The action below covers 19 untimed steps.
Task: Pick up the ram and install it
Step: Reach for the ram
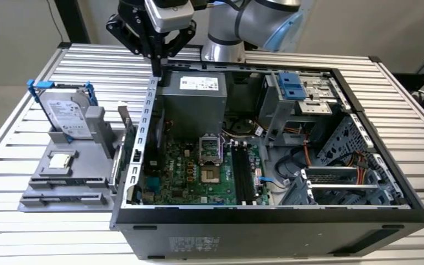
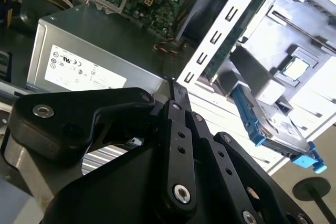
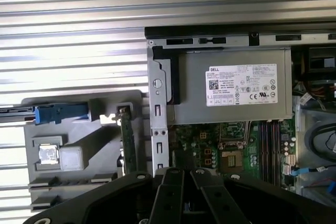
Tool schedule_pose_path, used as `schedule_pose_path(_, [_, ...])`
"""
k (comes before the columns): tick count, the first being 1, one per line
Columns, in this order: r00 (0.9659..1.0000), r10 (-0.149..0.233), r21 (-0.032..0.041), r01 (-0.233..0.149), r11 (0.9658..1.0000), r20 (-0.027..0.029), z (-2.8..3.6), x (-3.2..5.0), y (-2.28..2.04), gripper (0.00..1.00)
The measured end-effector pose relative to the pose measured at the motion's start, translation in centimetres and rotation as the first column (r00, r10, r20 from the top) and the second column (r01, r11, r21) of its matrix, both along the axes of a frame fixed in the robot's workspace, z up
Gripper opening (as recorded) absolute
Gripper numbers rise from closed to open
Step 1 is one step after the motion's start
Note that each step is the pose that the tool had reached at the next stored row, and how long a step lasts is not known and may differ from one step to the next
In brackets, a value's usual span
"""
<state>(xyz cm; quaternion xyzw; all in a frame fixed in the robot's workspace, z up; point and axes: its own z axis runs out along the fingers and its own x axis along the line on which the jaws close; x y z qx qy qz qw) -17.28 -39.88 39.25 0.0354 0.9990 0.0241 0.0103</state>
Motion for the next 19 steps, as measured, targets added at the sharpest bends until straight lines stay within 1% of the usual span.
schedule_pose_path(19, [1.0000, 0.000, -0.0002, 0.000, 1.0000, -0.0001, 0.00, -1.07, 0.00, 0.00])
